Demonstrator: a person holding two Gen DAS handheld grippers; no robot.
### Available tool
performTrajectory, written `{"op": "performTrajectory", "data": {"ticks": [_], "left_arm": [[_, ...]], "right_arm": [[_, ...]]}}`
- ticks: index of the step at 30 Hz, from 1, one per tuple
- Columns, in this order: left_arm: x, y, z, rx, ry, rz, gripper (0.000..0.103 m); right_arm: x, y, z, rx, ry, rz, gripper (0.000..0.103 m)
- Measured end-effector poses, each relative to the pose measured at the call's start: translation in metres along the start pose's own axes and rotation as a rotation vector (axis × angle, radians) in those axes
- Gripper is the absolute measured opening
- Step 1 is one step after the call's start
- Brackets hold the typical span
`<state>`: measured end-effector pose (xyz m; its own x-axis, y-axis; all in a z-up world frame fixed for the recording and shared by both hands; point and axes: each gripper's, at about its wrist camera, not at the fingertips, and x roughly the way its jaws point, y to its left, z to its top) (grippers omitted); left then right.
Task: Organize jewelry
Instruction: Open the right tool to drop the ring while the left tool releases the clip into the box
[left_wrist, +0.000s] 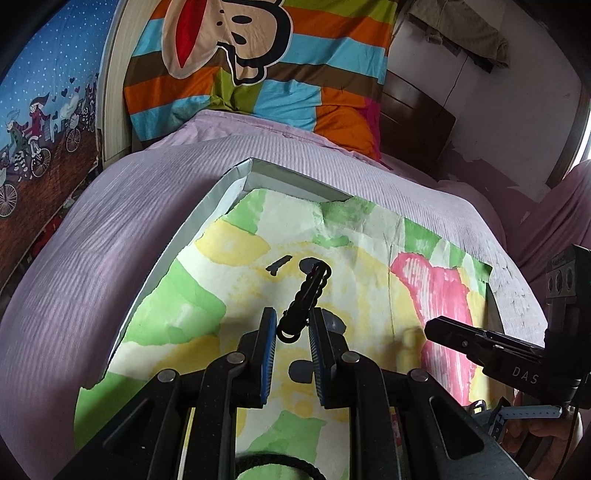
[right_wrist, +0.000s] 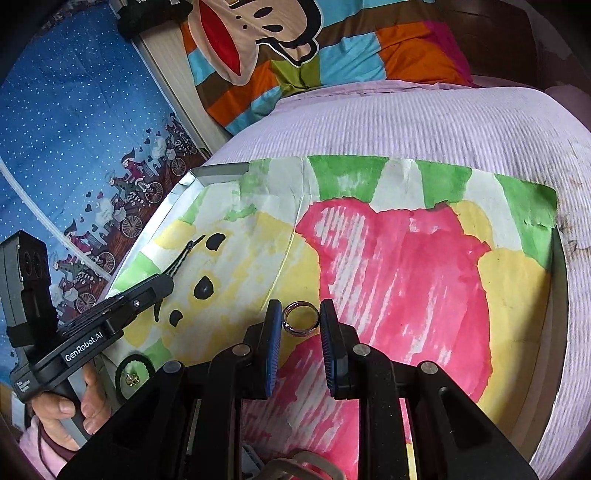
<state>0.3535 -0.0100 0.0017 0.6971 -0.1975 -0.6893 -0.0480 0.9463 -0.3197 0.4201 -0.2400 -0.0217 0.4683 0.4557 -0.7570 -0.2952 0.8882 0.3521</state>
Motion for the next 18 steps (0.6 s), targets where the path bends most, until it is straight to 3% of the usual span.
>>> {"op": "performTrajectory", "data": {"ticks": [18], "left_arm": [[-0.012,0.009,0.000,-0.030,-0.050,-0.013,0.017]], "right_arm": [[0.006,0.002,-0.001,0.034,-0.071,0.146,0.019]]}}
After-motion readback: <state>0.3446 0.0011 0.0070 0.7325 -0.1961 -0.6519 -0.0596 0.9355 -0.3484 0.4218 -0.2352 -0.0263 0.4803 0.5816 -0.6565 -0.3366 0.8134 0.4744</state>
